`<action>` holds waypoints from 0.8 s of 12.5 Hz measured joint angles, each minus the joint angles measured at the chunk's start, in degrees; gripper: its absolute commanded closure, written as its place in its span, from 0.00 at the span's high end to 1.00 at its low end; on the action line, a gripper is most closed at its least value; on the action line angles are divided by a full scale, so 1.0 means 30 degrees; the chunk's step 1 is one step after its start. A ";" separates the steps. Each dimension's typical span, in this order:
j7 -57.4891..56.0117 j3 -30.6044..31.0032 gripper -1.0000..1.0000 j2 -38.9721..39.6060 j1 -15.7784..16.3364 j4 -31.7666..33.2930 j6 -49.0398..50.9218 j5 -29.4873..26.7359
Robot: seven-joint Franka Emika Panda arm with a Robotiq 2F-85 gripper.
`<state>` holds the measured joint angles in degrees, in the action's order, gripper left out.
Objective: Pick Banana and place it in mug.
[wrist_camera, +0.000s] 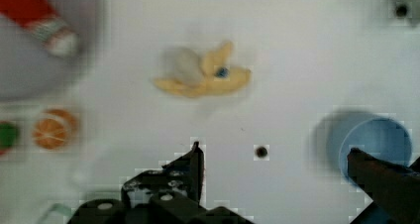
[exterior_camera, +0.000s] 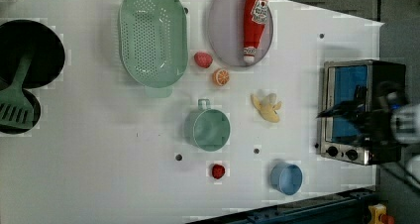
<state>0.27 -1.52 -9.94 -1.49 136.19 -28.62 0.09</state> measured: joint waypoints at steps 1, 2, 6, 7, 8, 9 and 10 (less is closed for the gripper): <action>-0.0200 0.0029 1.00 0.0709 -0.0152 0.1082 -0.0877 -0.0176; -0.0628 0.0232 1.00 0.1236 -0.0386 0.2014 -0.1846 -0.0204; -0.4589 0.0116 1.00 0.2277 -0.0022 0.2201 -0.4094 0.0154; -0.5997 -0.0046 1.00 0.2353 0.0003 0.2164 -0.4980 0.0137; -0.7396 -0.0310 1.00 0.2697 -0.0003 0.2164 -0.6239 0.0117; -0.8371 -0.0441 1.00 0.3309 -0.0065 0.2052 -0.7591 0.0120; -0.9075 -0.0502 1.00 0.4152 -0.0069 0.1716 -0.8365 0.0077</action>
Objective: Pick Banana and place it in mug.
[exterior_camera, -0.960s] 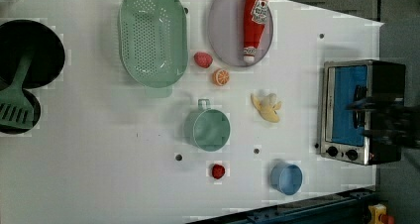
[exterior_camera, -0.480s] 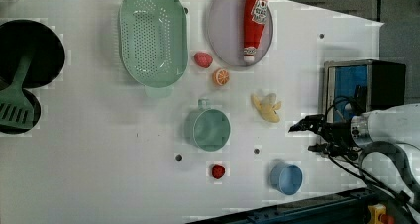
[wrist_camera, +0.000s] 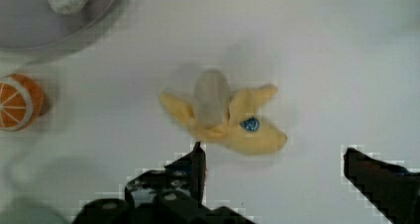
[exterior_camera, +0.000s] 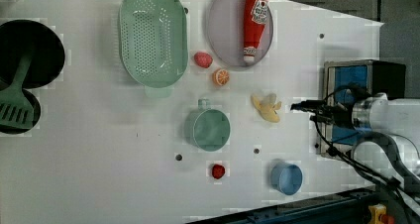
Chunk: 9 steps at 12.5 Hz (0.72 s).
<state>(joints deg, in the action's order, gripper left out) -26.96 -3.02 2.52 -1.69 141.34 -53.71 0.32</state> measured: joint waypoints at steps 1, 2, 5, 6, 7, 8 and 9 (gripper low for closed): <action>-0.0471 0.0051 1.00 0.1139 -0.0043 -0.0336 -0.1194 -0.0078; -0.0779 0.0086 1.00 0.2309 -0.0022 -0.0410 -0.1884 -0.0105; -0.1562 0.0066 1.00 0.5106 0.0193 0.0261 -0.3525 0.0019; -0.1870 -0.0034 1.00 0.5801 0.0275 0.0560 -0.4122 0.0130; -0.1982 -0.0054 1.00 0.6281 0.0196 0.0783 -0.4625 0.0426; -0.2122 -0.0125 1.00 0.6584 0.0118 0.0709 -0.4998 0.0397; -0.2131 -0.0170 0.96 0.6799 0.0050 0.0410 -0.5073 0.0383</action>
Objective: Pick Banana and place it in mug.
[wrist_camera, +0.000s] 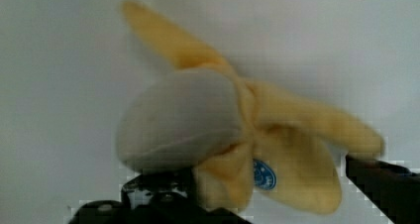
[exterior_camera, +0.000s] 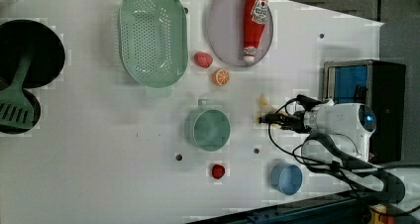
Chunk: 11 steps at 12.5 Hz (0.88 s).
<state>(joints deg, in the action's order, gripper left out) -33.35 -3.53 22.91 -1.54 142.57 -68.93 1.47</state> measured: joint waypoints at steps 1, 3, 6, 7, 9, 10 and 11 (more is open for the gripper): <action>-0.0009 0.0002 0.85 0.0093 -0.0049 -0.0261 0.0000 -0.0233; -0.0028 0.0205 0.59 -0.0182 -0.0181 -0.0261 -0.0336 -0.0218; -0.0019 0.0264 0.28 -0.0429 -0.0148 -0.0112 -0.0541 -0.0541; -0.0028 0.0333 0.27 -0.0471 -0.0174 -0.0149 -0.0392 -0.0574; -0.0028 0.0302 0.27 -0.0849 -0.0010 0.0000 -0.0298 -0.0393; -0.0028 0.0349 0.27 -0.1357 0.0098 0.0224 0.0037 -0.0361; -0.0028 0.0329 0.27 -0.2103 0.0233 0.0336 0.0671 -0.0404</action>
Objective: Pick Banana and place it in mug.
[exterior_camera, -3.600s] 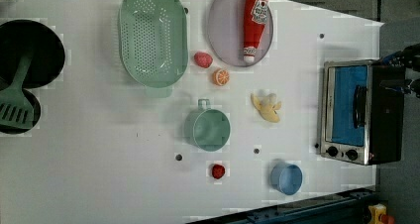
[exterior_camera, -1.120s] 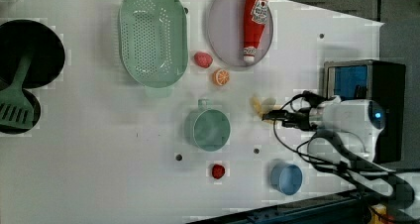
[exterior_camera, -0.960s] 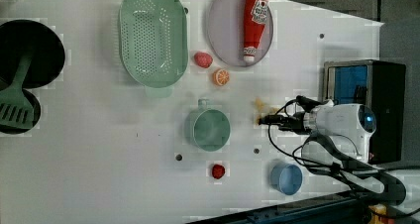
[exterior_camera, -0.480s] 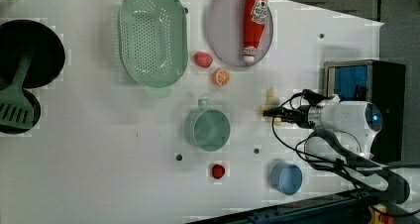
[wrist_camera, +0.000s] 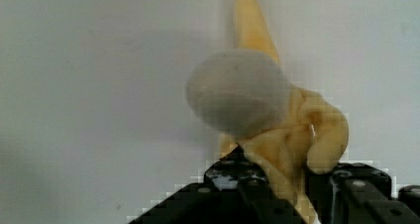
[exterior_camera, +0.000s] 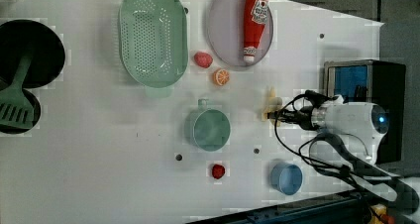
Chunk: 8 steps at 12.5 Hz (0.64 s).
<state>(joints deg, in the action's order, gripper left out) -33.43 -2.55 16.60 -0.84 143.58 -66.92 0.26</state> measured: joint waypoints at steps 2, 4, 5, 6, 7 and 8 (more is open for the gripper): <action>0.0000 -0.0052 0.27 -0.1884 0.0090 -0.0336 0.2835 0.0137; 0.0009 0.0203 0.27 -0.4671 -0.0119 -0.0448 0.4700 0.0182; 0.0009 -0.0070 0.27 -0.6242 0.0038 -0.0709 0.6145 0.0305; 0.0009 -0.0290 0.27 -0.7719 0.0130 -0.1044 0.8020 0.0258; 0.0028 -0.0294 0.27 -0.8941 0.0085 -0.1529 0.9810 0.0167; 0.0019 -0.0233 0.27 -0.9995 0.0088 -0.2126 1.1414 0.0023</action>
<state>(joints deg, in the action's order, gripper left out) -33.38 -3.25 -13.38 -0.58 137.20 -32.68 0.32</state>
